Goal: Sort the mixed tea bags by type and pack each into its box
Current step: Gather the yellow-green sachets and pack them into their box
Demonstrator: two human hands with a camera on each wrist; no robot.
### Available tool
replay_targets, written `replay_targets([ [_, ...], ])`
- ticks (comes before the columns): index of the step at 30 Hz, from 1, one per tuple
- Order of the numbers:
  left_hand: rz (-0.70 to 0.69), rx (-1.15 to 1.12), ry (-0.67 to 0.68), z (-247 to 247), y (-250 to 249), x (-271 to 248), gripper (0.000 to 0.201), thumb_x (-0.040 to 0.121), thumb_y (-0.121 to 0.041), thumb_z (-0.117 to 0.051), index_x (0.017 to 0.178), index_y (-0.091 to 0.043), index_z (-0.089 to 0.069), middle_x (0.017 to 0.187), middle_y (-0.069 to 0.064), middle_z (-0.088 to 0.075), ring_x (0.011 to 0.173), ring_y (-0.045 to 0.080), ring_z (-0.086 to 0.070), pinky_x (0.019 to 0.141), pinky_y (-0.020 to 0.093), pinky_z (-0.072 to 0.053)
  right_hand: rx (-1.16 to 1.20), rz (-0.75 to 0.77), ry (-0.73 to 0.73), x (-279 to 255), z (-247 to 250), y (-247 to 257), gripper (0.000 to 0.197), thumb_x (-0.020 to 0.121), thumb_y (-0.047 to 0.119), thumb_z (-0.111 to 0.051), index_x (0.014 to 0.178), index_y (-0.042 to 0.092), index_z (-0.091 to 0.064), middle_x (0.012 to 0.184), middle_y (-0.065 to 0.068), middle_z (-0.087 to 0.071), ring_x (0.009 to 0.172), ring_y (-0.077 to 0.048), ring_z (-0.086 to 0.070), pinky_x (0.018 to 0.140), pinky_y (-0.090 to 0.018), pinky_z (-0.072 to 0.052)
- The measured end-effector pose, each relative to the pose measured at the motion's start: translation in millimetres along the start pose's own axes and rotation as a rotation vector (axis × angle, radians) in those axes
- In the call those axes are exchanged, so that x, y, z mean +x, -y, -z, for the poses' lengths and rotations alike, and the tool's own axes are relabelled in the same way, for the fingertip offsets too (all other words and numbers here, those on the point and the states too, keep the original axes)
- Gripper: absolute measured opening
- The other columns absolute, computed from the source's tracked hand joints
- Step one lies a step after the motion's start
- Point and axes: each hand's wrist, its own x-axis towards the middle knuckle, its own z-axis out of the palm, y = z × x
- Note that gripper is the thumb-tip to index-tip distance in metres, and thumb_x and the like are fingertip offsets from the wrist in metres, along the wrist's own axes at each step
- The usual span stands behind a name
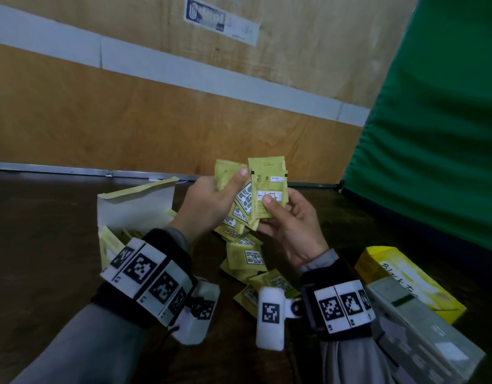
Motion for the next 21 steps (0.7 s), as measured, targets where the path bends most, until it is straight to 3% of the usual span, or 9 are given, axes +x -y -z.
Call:
replay_targets([
  [2,0.079,-0.104,0.128,-2.7,-4.8,0.6,0.042,0.099,-0.04,-0.041,0.071,-0.017,-0.061,0.059,-0.005,-0.065,0.058,0.009,-0.061,0.06,0.023,-0.044,0.011,0.012,0.006,-0.5,-1.4,-0.2,0.023,0.087,0.004,-0.058,0.11,0.003,-0.056,0.087,-0.006,-0.074,0.076,-0.019,-0.072,0.06,-0.03,-0.059],
  [4,0.148,-0.123,0.198,0.5,-7.4,1.6,0.035,0.1,-0.029,-0.035,0.077,-0.015,-0.056,0.071,0.001,-0.062,0.067,0.016,-0.058,0.067,0.026,-0.044,0.014,0.027,-0.025,0.1,-1.3,-0.3,0.022,0.087,0.004,-0.058,0.109,0.003,-0.056,0.088,-0.007,-0.073,0.077,-0.019,-0.072,0.061,-0.031,-0.059],
  [7,0.014,-0.024,0.235,5.3,-3.6,3.9,0.029,0.101,-0.029,-0.038,0.081,-0.018,-0.057,0.075,-0.008,-0.062,0.064,0.001,-0.059,0.061,0.011,-0.044,0.043,0.046,-0.077,1.2,0.8,0.4,0.019,0.087,0.002,-0.059,0.105,0.007,-0.057,0.089,-0.008,-0.073,0.078,-0.02,-0.071,0.062,-0.032,-0.06],
  [10,-0.111,0.014,0.032,6.6,2.5,5.9,0.012,0.09,-0.029,-0.062,0.085,-0.02,-0.066,0.075,-0.008,-0.069,0.066,0.006,-0.066,0.06,0.022,-0.052,0.066,0.019,-0.079,1.8,3.3,1.6,0.027,0.084,0.001,-0.062,0.109,0.008,-0.055,0.093,-0.009,-0.072,0.082,-0.021,-0.071,0.064,-0.032,-0.06],
  [12,-0.153,0.026,-0.142,5.9,3.3,6.3,0.017,0.079,-0.031,-0.075,0.088,-0.017,-0.07,0.075,-0.008,-0.07,0.065,0.006,-0.065,0.058,0.022,-0.052,0.053,-0.031,-0.053,1.4,4.1,1.4,0.033,0.082,0.001,-0.064,0.112,0.009,-0.053,0.096,-0.01,-0.071,0.086,-0.023,-0.071,0.067,-0.035,-0.06],
  [14,-0.157,0.004,-0.198,5.6,2.8,6.2,0.025,0.074,-0.036,-0.078,0.083,-0.014,-0.07,0.07,-0.004,-0.069,0.059,0.009,-0.063,0.056,0.023,-0.051,0.055,-0.058,-0.035,1.3,3.9,0.5,0.037,0.081,0.001,-0.064,0.115,0.008,-0.052,0.099,-0.011,-0.071,0.088,-0.024,-0.071,0.068,-0.037,-0.06],
  [17,-0.119,-0.054,-0.132,5.6,-2.3,3.1,0.053,0.088,-0.053,-0.056,0.072,-0.002,-0.06,0.064,0.013,-0.062,0.056,0.027,-0.056,0.057,0.033,-0.049,0.108,-0.027,-0.06,2.1,3.3,-0.5,0.037,0.082,0.0,-0.063,0.116,0.007,-0.051,0.1,-0.011,-0.07,0.089,-0.025,-0.07,0.065,-0.035,-0.06],
  [19,-0.087,-0.022,-0.072,4.8,-7.6,0.8,0.058,0.099,-0.05,-0.033,0.066,-0.005,-0.051,0.059,0.012,-0.05,0.053,0.021,-0.045,0.052,0.024,-0.04,0.128,-0.006,-0.097,3.7,4.1,-0.4,0.036,0.082,-0.001,-0.063,0.115,0.008,-0.052,0.101,-0.012,-0.07,0.09,-0.026,-0.07,0.062,-0.034,-0.059],
  [21,-0.061,0.0,-0.028,6.8,-9.4,1.3,0.052,0.102,-0.04,-0.03,0.063,-0.009,-0.048,0.055,0.004,-0.048,0.05,0.014,-0.046,0.045,0.013,-0.034,0.138,0.006,-0.133,4.8,5.5,-0.5,0.037,0.082,0.0,-0.063,0.117,0.007,-0.051,0.103,-0.013,-0.07,0.092,-0.027,-0.07,0.063,-0.034,-0.059],
])
